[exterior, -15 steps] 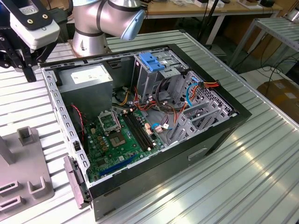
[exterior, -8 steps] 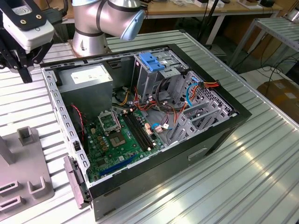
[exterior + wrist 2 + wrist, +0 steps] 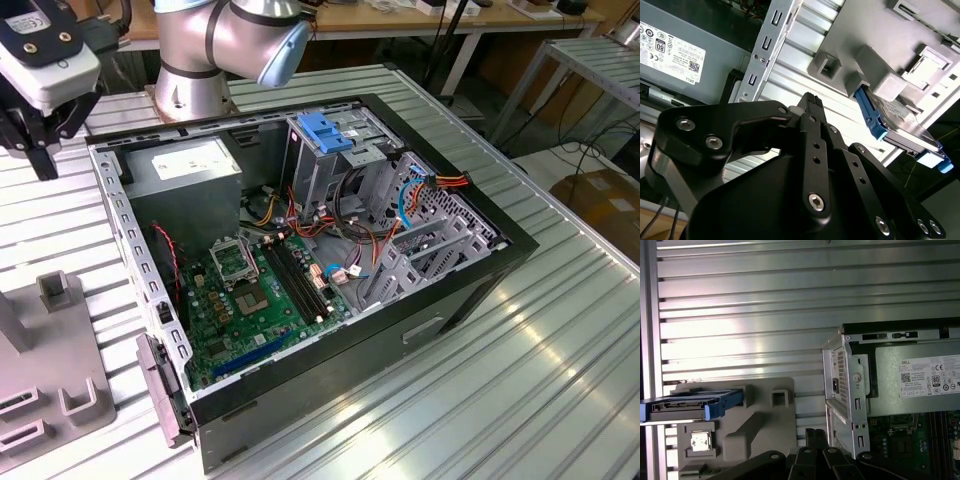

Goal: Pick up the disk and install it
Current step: 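Reach for the disk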

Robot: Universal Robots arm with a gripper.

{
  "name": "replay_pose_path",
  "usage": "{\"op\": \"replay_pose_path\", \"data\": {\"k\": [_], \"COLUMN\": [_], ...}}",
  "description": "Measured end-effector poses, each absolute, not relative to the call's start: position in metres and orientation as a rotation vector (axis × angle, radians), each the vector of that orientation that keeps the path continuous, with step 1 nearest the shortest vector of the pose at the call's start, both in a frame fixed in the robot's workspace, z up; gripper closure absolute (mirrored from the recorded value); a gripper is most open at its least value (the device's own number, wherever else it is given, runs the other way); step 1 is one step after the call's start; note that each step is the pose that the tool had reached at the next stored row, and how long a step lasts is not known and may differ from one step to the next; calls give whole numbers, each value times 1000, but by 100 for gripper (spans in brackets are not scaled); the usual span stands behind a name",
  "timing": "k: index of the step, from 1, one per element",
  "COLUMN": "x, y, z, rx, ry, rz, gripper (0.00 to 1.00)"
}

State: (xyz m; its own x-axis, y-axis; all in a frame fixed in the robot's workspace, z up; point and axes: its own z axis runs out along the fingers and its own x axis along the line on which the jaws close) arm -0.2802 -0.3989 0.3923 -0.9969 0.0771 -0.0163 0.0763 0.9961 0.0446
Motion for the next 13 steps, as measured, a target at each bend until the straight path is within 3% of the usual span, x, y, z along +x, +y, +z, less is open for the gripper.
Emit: {"op": "replay_pose_path", "data": {"k": [13], "x": [-294], "y": [-399], "z": [392], "rx": [120], "ry": [3121], "rz": [69], "gripper": [89]}}
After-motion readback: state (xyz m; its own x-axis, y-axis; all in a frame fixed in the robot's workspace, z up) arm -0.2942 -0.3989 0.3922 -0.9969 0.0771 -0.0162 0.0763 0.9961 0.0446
